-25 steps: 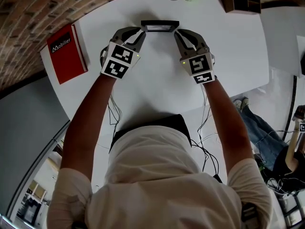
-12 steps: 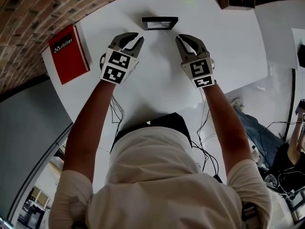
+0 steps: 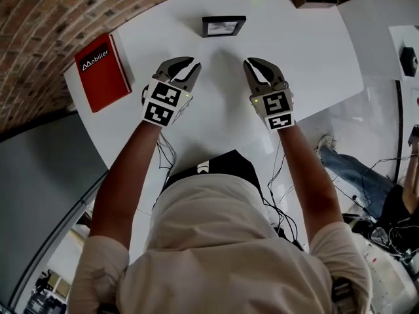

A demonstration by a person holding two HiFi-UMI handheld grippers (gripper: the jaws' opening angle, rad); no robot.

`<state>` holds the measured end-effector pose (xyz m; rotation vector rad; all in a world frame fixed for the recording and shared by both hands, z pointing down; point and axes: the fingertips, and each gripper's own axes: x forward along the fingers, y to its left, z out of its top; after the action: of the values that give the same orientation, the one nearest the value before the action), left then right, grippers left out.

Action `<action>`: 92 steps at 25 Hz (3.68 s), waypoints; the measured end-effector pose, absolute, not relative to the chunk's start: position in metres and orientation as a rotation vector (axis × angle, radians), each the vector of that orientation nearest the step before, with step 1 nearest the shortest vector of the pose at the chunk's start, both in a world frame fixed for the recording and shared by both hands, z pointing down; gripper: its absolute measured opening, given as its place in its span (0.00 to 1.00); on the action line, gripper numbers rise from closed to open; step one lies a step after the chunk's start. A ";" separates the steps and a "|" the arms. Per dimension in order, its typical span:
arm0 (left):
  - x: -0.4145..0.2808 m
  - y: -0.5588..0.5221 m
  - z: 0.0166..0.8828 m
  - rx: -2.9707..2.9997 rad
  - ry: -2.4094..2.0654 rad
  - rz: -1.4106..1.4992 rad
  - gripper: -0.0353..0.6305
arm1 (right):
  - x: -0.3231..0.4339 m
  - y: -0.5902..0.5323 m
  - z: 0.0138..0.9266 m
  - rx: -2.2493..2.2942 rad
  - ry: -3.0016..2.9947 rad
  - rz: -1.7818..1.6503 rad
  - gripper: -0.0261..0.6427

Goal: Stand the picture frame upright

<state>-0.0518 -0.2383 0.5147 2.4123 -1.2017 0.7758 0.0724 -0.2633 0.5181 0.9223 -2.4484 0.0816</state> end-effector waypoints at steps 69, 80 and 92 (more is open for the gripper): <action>-0.122 0.093 0.383 2.504 -0.801 0.350 0.04 | -0.004 0.086 0.384 1.166 -2.589 0.344 0.05; -0.122 0.100 0.388 2.503 -0.803 0.351 0.04 | -0.003 0.096 0.388 1.170 -2.591 0.347 0.05; -0.126 0.097 0.389 2.502 -0.797 0.345 0.04 | -0.009 0.096 0.391 1.163 -2.585 0.343 0.05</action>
<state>-0.1260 0.0974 0.3889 2.5017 -0.7971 0.3454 -0.0085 0.0960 0.3908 1.1630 -2.5855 0.3433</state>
